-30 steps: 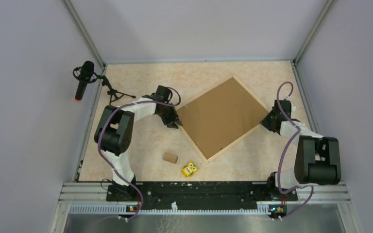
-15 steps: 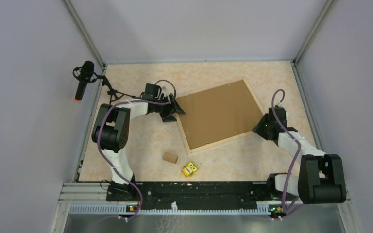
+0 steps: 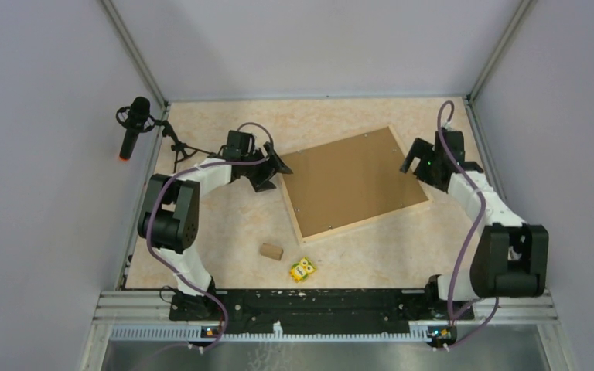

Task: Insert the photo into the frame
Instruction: Adjust the photo frame at the center of the board.

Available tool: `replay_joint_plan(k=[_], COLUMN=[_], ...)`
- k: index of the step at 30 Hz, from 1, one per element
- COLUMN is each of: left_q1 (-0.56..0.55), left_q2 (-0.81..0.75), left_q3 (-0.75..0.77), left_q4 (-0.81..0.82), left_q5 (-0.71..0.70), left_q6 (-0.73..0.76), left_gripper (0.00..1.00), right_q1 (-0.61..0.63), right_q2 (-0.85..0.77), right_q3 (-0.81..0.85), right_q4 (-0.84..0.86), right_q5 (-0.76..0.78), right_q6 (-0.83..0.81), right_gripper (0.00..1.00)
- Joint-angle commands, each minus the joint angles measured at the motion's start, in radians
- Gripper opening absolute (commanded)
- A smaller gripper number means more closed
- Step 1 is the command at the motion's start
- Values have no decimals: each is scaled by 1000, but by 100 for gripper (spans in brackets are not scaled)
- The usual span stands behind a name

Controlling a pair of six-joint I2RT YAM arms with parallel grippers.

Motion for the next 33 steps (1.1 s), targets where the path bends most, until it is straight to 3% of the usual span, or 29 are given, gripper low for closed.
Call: replay_joint_plan(k=[1,6,12,25,28,33], left_q1=[-4,-35,-73,-88,-87,-86], left_q2=[-30,-32,7,16,13,21], left_q3=[-8,-27,-18,7,1,2], left_q4=[-49,-38,-22,-3,0,-18], left_q5=[-58,-94,-48,1,0,-4], left_q6=[-73,-85,-73,-40,-43,-61], left_gripper=[84,91,92,92,92,92], right_q1=[-97,-188,-193,-169,-169,-169], right_q2=[173,344,402,62,45,190], right_q3=[124,224,163,-223,-161,72], right_q4=[3,8,71,128,59,-72], right_q5=[13,-93,-197,-298,-173,-59], right_q6=[-49,-71,-52,-3,-17,-1], right_gripper=[97,98,95,94,94,92])
